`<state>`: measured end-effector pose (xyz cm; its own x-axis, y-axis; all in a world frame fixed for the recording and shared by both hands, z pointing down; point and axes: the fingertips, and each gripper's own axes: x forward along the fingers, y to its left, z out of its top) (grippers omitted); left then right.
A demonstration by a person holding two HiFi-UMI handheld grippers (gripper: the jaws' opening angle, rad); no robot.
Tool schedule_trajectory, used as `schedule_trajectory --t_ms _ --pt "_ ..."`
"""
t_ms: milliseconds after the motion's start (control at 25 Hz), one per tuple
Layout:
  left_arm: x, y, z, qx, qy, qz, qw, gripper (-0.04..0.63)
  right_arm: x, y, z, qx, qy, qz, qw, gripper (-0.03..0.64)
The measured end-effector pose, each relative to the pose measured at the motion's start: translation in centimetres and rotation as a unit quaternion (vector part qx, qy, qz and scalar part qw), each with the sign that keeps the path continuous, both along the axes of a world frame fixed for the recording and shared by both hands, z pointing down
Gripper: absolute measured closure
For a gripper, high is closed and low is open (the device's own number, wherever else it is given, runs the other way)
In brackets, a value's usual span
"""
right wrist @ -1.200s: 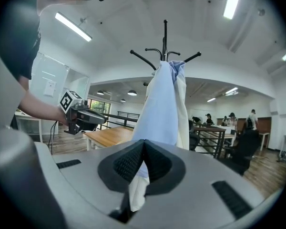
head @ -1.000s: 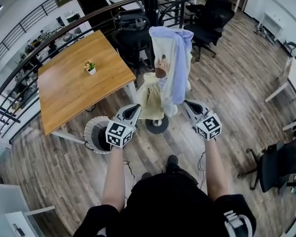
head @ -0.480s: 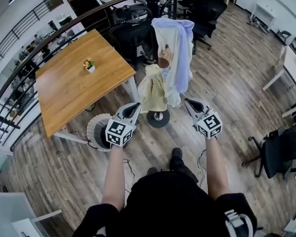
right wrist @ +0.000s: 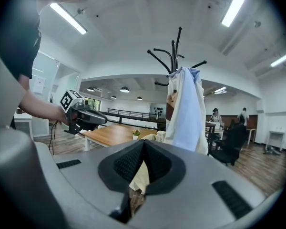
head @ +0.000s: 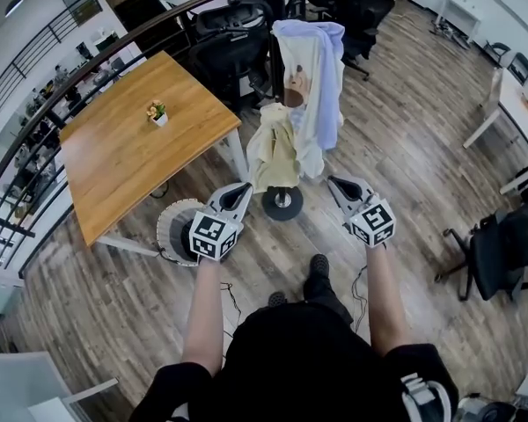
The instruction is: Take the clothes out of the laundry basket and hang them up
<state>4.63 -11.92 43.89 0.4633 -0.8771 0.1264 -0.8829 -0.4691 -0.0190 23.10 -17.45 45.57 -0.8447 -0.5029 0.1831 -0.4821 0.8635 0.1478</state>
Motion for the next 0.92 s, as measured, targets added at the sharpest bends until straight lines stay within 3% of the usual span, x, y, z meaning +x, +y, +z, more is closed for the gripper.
schedule_trajectory --t_ms 920 --pt "-0.6 4.2 1.6 -0.005 0.002 0.015 0.9999 0.569 -0.4 5.0 1.9 -0.008 -0.003 0.017 1.000 0.611"
